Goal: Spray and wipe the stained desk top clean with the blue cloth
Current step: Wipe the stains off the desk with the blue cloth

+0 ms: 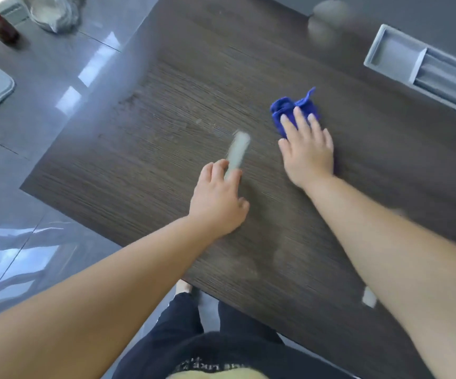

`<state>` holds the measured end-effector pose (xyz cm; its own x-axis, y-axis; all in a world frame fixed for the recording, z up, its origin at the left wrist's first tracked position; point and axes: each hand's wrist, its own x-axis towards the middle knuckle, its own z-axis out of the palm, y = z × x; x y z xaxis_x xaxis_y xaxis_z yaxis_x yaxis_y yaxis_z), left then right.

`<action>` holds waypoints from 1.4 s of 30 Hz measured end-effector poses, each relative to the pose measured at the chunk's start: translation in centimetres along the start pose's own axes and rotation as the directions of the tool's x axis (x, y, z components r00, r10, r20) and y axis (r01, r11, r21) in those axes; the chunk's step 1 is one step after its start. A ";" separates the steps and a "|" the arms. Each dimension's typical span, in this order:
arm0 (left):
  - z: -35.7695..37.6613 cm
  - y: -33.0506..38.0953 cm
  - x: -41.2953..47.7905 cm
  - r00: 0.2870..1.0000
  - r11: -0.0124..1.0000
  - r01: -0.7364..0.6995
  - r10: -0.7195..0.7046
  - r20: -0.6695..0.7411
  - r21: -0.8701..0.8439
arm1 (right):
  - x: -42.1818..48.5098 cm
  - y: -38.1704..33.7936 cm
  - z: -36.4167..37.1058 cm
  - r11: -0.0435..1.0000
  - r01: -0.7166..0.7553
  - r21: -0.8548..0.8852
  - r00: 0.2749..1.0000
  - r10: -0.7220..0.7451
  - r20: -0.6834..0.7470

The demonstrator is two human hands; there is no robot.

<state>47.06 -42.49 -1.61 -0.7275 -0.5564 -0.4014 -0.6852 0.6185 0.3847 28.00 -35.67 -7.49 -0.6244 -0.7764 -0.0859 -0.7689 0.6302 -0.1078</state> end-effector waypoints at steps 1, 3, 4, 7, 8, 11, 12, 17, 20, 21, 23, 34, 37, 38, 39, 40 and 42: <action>0.2 0.6 0.6 1.000 1.000 0.004 -0.004 -0.002 -0.007 | -2.0 -0.8 0.4 1.000 0.019 0.013 0.998 -0.018 -0.062; 0.3 1.5 1.7 0.999 0.999 0.031 -0.032 -0.034 -0.036 | -6.4 -2.2 1.2 0.986 0.167 0.020 0.981 -0.164 -0.100; 0.2 1.9 2.0 0.997 0.996 0.050 -0.054 -0.060 -0.068 | -7.9 -2.3 1.3 0.964 0.265 0.020 0.962 -0.263 -0.068; -0.3 2.8 3.1 0.990 0.990 0.073 -0.087 -0.111 -0.124 | -5.5 -0.3 0.4 0.890 0.455 0.035 0.891 -0.454 -0.029; -0.4 3.1 3.5 0.990 0.990 0.079 -0.092 -0.108 -0.119 | -3.2 0.3 0.2 0.887 0.462 0.023 0.887 -0.461 -0.028; -0.3 4.0 4.3 0.987 0.987 0.126 -0.135 -0.092 -0.096 | 4.6 2.0 -0.7 0.959 0.283 0.029 0.959 -0.284 0.014; 0.0 4.2 4.5 0.986 0.988 0.136 -0.142 -0.083 -0.077 | 6.8 3.0 -1.1 0.980 0.195 0.023 0.980 -0.196 0.039; 1.7 4.8 4.7 0.990 0.984 0.130 -0.123 -0.064 0.125 | 9.3 6.2 -1.6 0.998 -0.056 0.037 0.998 0.055 0.022; 2.2 5.9 5.0 0.990 0.985 0.114 -0.102 -0.094 0.131 | 5.0 3.6 -0.4 0.997 -0.030 0.066 0.998 0.033 -0.046; 2.3 6.3 5.1 0.990 0.987 0.105 -0.092 -0.108 0.118 | 3.1 2.7 -0.3 0.995 0.046 0.084 0.998 -0.042 -0.057; 2.2 6.6 5.1 0.987 0.993 0.086 -0.075 -0.141 0.076 | 0.2 1.7 0.3 0.971 0.219 0.091 0.974 -0.213 -0.076; 1.2 5.7 4.9 0.999 0.981 0.039 -0.034 -0.033 0.188 | 14.4 2.4 -1.7 0.998 0.033 0.055 0.999 -0.035 0.032; 1.0 5.6 4.9 0.999 0.973 0.020 -0.031 0.044 0.230 | 9.4 -0.2 -0.4 0.971 0.233 0.058 0.972 -0.233 -0.003; 0.8 5.7 5.1 0.998 0.969 0.013 -0.027 0.053 0.248 | 7.7 -0.6 -0.2 0.935 0.348 0.065 0.937 -0.350 0.009; 0.7 5.8 5.2 0.998 0.963 0.002 -0.019 0.060 0.269 | 6.8 -0.4 -0.3 0.898 0.433 0.078 0.899 -0.436 0.028; 0.6 6.0 5.2 0.997 0.960 -0.002 -0.018 0.071 0.280 | 7.1 0.1 -0.5 0.869 0.487 0.085 0.869 -0.492 0.055; 0.4 6.2 5.3 0.997 0.955 0.000 -0.024 0.078 0.295 | 10.0 1.1 -0.8 0.870 0.491 0.041 0.868 -0.493 0.062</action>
<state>38.96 -41.41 -1.69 -0.7060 -0.5264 -0.4738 -0.6447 0.7546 0.1223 20.82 -42.75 -7.63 -0.1541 -0.9846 -0.0826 -0.9700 0.1667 -0.1768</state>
